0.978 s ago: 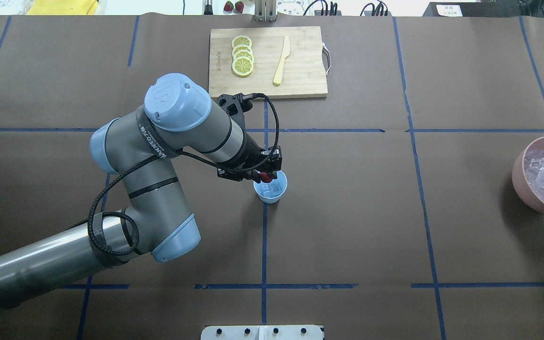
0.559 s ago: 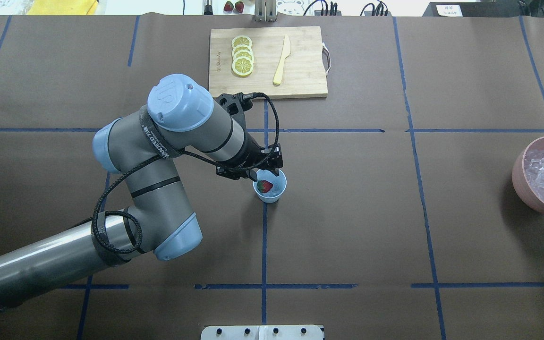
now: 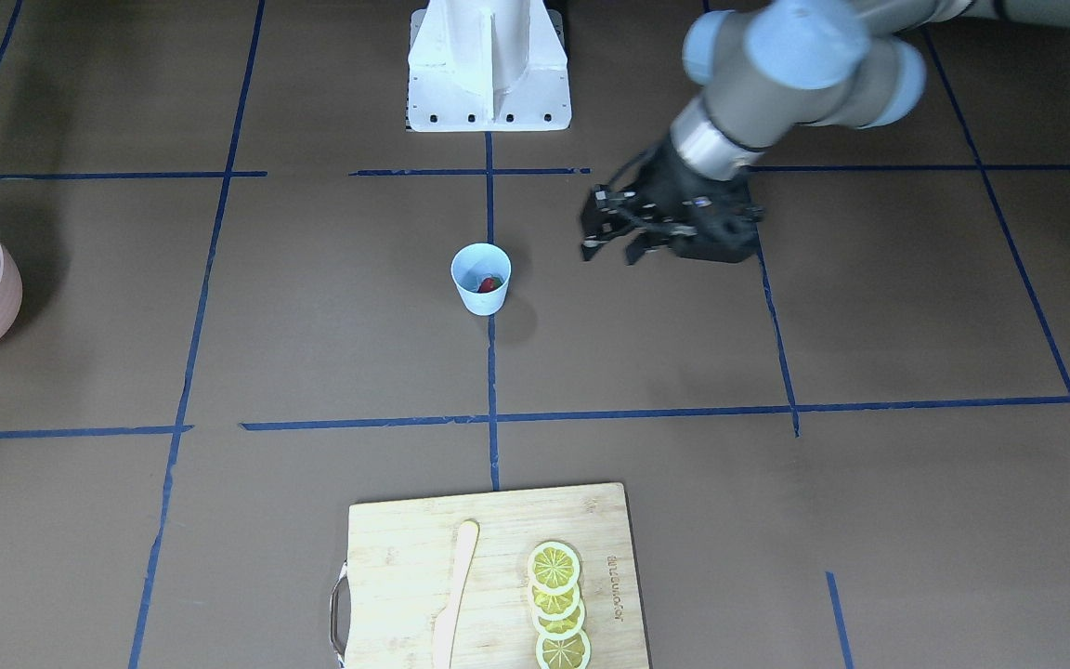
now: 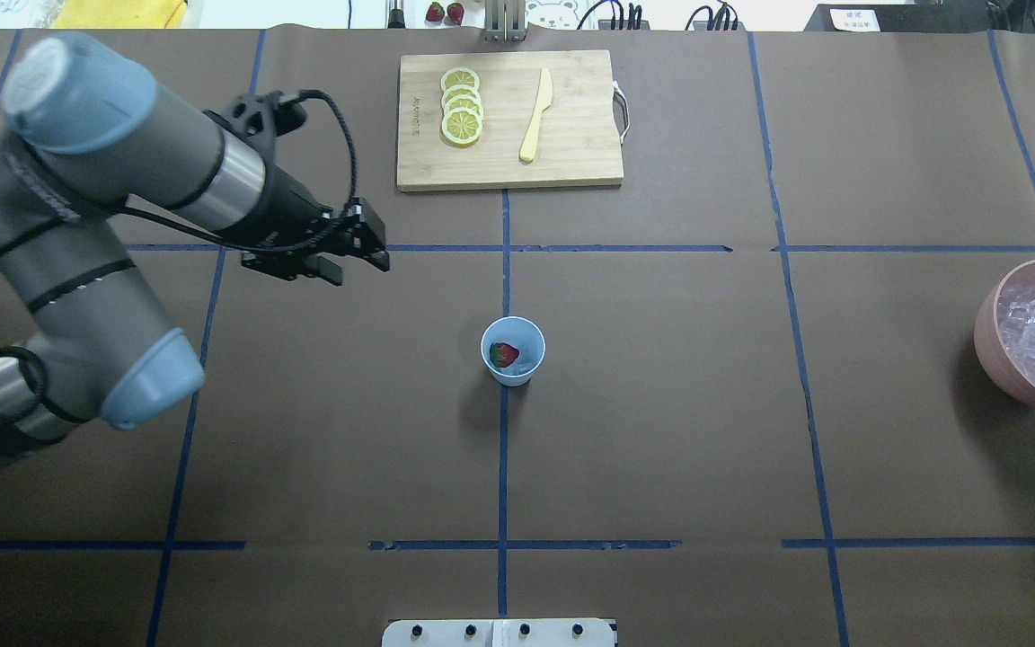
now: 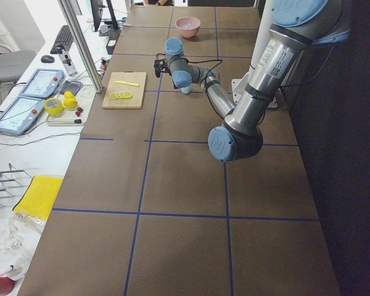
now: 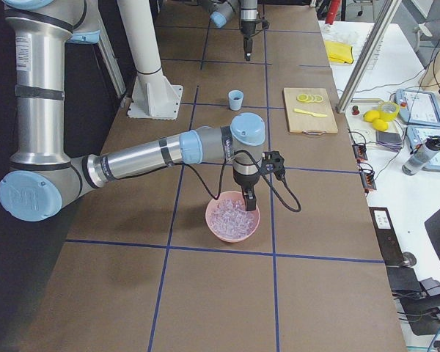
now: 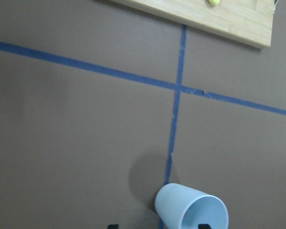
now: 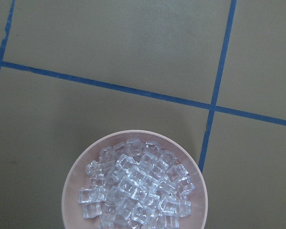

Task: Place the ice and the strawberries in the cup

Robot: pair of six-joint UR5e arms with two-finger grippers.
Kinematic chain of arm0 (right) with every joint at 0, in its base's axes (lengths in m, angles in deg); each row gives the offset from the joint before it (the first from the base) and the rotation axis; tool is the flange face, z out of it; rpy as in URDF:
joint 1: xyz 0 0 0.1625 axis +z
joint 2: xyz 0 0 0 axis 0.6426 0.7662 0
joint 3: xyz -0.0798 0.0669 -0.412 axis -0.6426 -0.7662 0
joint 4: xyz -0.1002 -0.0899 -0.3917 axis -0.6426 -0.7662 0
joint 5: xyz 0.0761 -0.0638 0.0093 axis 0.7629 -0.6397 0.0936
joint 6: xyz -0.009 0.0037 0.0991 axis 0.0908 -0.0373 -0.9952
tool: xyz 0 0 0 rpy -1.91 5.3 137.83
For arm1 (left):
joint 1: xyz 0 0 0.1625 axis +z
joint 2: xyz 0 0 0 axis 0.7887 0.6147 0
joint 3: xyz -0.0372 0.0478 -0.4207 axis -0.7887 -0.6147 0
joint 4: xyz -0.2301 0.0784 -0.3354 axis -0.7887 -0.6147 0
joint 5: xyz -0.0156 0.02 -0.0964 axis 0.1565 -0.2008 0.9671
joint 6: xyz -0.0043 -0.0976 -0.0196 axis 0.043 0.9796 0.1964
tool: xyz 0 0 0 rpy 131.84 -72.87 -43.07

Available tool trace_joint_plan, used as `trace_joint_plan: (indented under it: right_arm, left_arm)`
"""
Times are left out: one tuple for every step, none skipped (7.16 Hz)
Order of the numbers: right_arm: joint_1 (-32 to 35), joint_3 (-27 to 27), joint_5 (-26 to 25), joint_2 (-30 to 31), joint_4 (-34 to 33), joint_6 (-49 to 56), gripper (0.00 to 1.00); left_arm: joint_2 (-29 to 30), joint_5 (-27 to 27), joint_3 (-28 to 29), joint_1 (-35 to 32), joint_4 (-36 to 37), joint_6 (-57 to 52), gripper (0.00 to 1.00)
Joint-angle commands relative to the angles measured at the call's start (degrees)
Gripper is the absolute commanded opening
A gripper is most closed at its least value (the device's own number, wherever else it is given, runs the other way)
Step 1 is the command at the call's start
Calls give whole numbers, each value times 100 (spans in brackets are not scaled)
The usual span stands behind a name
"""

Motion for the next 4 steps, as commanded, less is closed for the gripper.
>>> trace_joint_plan:
  right_arm:
    - [110, 13, 0, 8, -9, 34, 100]
    - [119, 4, 0, -1, -9, 34, 100]
    - [120, 4, -17, 16, -9, 42, 100]
    - [111, -22, -61, 16, -9, 42, 100]
  left_arm:
    - [-1435, 826, -382, -1191, 25, -2066, 65]
    - [-1990, 1038, -339, -1709, 25, -3200, 65]
    - [-2552, 1066, -286, -2211, 25, -4264, 65]
    - [-2897, 1084, -242, -2659, 304, -5450, 65]
